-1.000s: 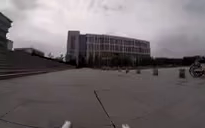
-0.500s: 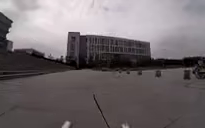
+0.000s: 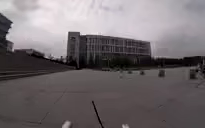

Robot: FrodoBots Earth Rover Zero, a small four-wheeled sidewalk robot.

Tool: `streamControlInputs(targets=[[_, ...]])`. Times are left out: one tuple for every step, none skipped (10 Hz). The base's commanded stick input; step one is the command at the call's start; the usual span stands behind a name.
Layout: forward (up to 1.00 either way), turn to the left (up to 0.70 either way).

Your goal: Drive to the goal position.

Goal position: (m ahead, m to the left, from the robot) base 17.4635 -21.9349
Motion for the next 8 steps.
streamControlInputs(targets=[[0.7, 0.0], [0.7, 0.0], [0.7, 0.0], [0.7, 0.0], [0.7, 0.0], [0.7, 0.0], [0.7, -0.02], [0.7, -0.31]])
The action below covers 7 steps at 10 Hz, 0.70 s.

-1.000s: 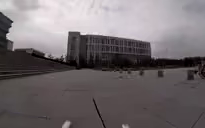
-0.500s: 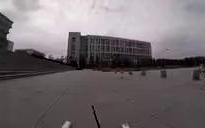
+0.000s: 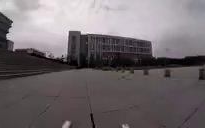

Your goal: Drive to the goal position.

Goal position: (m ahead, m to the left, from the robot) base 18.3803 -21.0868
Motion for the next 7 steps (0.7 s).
streamControlInputs(targets=[[0.7, -0.31], [0.7, -0.31], [0.7, -0.31], [0.7, -0.31], [0.7, -0.31], [0.7, -0.3], [0.7, -0.31]])
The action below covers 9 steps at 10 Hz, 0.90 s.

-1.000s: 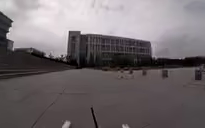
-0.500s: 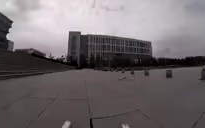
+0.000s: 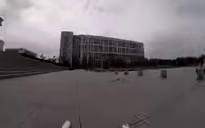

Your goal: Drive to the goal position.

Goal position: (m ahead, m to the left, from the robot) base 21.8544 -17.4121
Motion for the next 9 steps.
streamControlInputs(targets=[[0.7, -0.31], [0.7, -0.31], [0.7, -0.3], [0.7, -0.28], [0.7, -0.16], [0.7, 0.0], [0.7, 0.0], [0.7, 0.0], [0.7, 0.0]])
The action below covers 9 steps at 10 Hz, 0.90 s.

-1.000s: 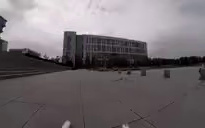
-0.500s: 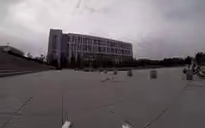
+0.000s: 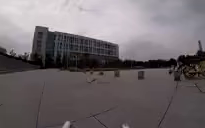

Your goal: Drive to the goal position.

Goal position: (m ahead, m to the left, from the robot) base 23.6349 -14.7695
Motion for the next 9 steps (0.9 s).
streamControlInputs(targets=[[0.7, 0.0], [0.7, 0.0], [0.7, 0.0], [0.7, 0.0], [0.7, -0.01], [0.7, -0.04], [0.7, -0.22], [0.7, -0.03], [0.7, 0.0]])
